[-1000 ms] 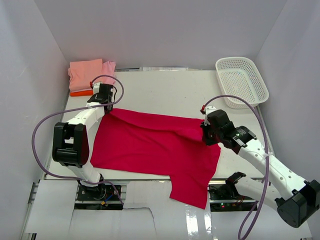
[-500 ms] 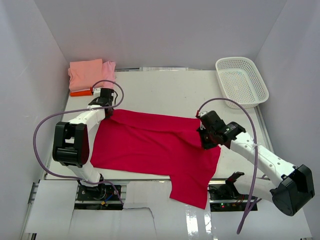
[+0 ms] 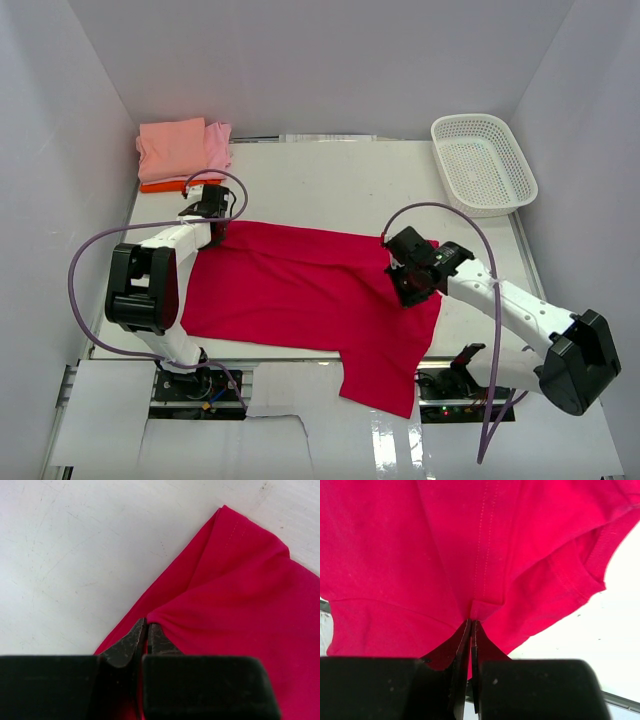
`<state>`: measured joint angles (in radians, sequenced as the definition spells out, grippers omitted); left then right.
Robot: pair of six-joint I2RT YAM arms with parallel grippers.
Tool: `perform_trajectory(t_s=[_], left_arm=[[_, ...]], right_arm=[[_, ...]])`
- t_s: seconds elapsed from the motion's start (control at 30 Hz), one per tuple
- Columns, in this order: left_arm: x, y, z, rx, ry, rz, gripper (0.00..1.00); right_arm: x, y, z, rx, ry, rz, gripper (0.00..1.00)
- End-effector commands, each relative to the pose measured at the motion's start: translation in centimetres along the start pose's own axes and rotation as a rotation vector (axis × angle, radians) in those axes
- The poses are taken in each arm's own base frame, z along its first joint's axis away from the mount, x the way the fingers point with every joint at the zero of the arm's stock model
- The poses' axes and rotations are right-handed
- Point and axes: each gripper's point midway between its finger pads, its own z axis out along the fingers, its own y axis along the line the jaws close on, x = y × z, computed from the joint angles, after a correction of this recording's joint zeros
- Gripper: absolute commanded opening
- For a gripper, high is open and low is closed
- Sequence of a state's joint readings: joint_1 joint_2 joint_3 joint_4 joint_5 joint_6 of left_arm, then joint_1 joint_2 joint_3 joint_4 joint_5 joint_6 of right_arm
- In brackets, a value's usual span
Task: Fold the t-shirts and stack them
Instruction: Fold the flattened tshirt in 1/3 of the way
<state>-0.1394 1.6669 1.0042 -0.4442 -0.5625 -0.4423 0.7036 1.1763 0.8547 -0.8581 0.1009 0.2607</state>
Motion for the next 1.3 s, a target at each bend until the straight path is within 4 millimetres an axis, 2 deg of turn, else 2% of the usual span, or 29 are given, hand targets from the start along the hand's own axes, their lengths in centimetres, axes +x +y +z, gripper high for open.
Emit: perform_trajectory(t_s=[0.0, 0.17, 0.27, 0.3, 0.37, 0.4, 0.47, 0.53, 0.63, 0.77, 0.8, 0.83, 0.87, 0.9, 0.93, 0.97, 1.0, 1.07, 1.1, 1.13, 1.17, 1.2, 1.27], left_arm=[[-0.5, 0.6, -0.6, -0.02, -0.029, -0.02, 0.0], [-0.5, 0.9, -0.5, -0.035, -0.031, -0.018, 0.01], [-0.6, 0.9, -0.4, -0.046, -0.033, -0.024, 0.08], [-0.8, 0.9, -0.4, -0.045, -0.037, -0.028, 0.12], [-1.0, 0.9, -0.5, -0.047, -0.042, -0.034, 0.24], [-1.1, 0.9, -0.6, -0.047, -0.045, -0.034, 0.26], [-1.4, 0.9, -0.7, -0.044, -0.052, -0.045, 0.32], [-1.8, 1.1, -0.8, -0.057, -0.063, -0.059, 0.44], [-2.9, 1.0, -1.4, -0.047, -0.086, -0.079, 0.53], [-4.6, 1.3, -2.6, -0.049, -0.113, -0.096, 0.61], [-5.6, 1.2, -3.0, -0.043, -0.133, -0.11, 0.61], [-6.1, 1.3, -3.3, -0.043, -0.141, -0.118, 0.61], [-6.5, 1.2, -3.7, -0.037, -0.148, -0.122, 0.61], [-7.7, 1.2, -4.4, -0.023, -0.173, -0.142, 0.65], [-8.2, 1.2, -4.8, -0.011, -0.183, -0.157, 0.67], [-8.7, 0.7, -5.3, 0.032, -0.187, -0.169, 0.69], [-9.8, 0.3, -5.8, 0.061, -0.202, -0.181, 0.69], [-10.8, -0.7, -6.2, 0.124, -0.2, -0.175, 0.7], [-11.2, -1.0, -6.1, 0.142, -0.194, -0.161, 0.7], [-12.5, -0.7, -6.2, 0.162, -0.201, -0.183, 0.7], [-12.6, -1.4, -6.3, 0.225, -0.175, -0.185, 0.7], [-12.8, -1.6, -6.2, 0.264, -0.161, -0.201, 0.7], [-13.7, -0.5, -5.4, 0.342, -0.127, -0.258, 0.7]], right_arm=[[0.7, 1.2, 0.4, -0.028, 0.042, -0.015, 0.08], [1.1, 1.7, 1.2, -0.031, 0.073, -0.033, 0.1], [1.1, 1.7, 1.3, -0.022, 0.081, -0.039, 0.15], [1.1, 1.6, 1.3, -0.018, 0.08, -0.039, 0.29], [1.0, 1.6, 1.3, -0.015, 0.077, -0.039, 0.4], [0.9, 1.5, 1.2, -0.013, 0.07, -0.039, 0.57], [0.5, 1.2, 0.9, 0.008, 0.054, -0.035, 0.62], [-0.6, 0.8, 0.2, 0.04, 0.012, -0.022, 0.71], [-2.5, 0.5, -1.2, 0.066, -0.068, 0.003, 0.74], [-5.4, -0.7, -2.7, 0.077, -0.171, 0.067, 0.77], [-5.9, -1.0, -2.8, 0.07, -0.187, 0.089, 0.77], [-6.4, -0.9, -2.9, 0.03, -0.2, 0.114, 0.76], [-7.0, -2.4, -3.1, 0.02, -0.229, 0.182, 0.76], [-8.3, -2.3, -3.1, -0.049, -0.276, 0.217, 0.76], [-8.8, -3.0, -3.1, -0.075, -0.298, 0.259, 0.75], [-8.9, -4.8, -2.7, -0.088, -0.308, 0.339, 0.75], [-9.9, -4.9, -2.6, -0.139, -0.342, 0.367, 0.75], [-9.9, -6.6, -1.2, -0.144, -0.326, 0.445, 0.74], [-10.1, -6.9, -0.9, -0.153, -0.322, 0.469, 0.74], [-10.5, -7.4, -0.4, -0.149, -0.329, 0.487, 0.74], [-10.2, -8.0, 0.6, -0.149, -0.307, 0.515, 0.75], [-10.4, -7.9, 1.0, -0.169, -0.306, 0.537, 0.76], [-10.7, -8.7, 1.9, -0.171, -0.309, 0.564, 0.77]])
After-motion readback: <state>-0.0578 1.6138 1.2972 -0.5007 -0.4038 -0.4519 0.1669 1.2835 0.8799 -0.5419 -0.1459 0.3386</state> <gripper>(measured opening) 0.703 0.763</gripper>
